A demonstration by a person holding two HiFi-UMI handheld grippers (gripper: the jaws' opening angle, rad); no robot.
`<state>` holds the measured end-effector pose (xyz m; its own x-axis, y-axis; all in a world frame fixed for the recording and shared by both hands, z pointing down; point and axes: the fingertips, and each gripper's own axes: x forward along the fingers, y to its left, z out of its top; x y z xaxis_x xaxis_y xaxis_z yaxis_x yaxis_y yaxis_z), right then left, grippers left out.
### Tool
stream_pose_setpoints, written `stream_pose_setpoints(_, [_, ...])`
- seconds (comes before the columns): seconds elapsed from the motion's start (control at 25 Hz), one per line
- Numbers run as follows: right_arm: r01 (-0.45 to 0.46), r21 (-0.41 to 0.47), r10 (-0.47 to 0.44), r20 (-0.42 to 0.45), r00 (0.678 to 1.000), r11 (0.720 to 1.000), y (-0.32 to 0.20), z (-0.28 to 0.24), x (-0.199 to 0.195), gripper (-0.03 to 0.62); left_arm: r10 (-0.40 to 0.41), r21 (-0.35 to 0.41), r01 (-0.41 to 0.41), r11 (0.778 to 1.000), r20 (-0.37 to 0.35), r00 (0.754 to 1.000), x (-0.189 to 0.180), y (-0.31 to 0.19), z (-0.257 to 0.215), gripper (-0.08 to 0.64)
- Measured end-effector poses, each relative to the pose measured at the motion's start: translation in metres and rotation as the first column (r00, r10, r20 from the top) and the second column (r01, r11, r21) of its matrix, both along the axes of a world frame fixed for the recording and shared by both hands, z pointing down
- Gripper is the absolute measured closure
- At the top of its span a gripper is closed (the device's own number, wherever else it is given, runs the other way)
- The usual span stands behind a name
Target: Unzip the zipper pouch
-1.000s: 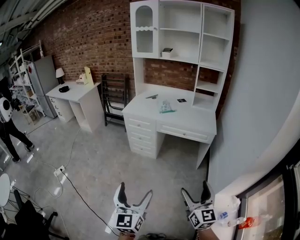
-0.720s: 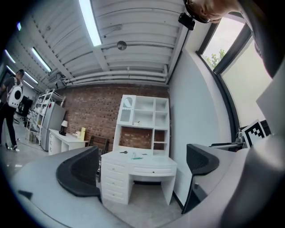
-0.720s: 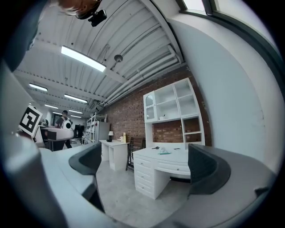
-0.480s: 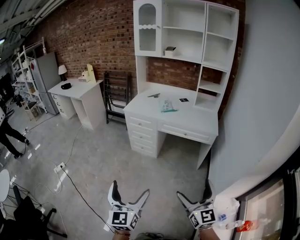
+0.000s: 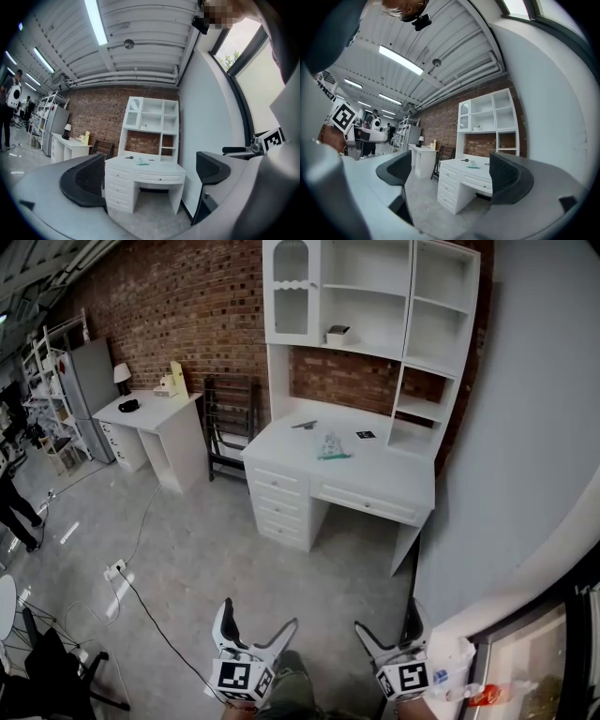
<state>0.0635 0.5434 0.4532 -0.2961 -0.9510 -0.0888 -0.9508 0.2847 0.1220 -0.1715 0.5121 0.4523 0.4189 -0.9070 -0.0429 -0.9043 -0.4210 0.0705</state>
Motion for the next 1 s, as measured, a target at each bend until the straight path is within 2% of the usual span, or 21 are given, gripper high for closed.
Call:
stream_pose_setpoints(0.16, [-0.01,-0.015,0.011,0.037,0.999,1.0,-0.026,0.01,0.011,0.072,0.009,0.01,-0.009,1.0,0.008,1.0,0.009,-0.026,0.006,-0.011])
stream_pose_setpoints(0.32, [-0.026,-0.012,0.027,0.051,0.998,1.0,-0.068,0.017,0.017,0.069,0.01,0.017,-0.01,1.0,0.013,1.0,0.014,-0.074,0.01,-0.011])
stream_pose_setpoints(0.64, [-0.034,-0.01,0.035,0.087,0.996,0.999,-0.204,0.018,0.019,0.071,0.018,0.022,-0.018,1.0,0.025,1.0,0.014,-0.214,0.01,-0.011])
stream_pose_setpoints(1.0, [-0.063,-0.009,0.063,0.079,0.995,0.998,-0.352,0.004,0.021,0.071,0.08,0.041,-0.082,0.996,0.036,0.996,0.023,-0.367,-0.004,-0.011])
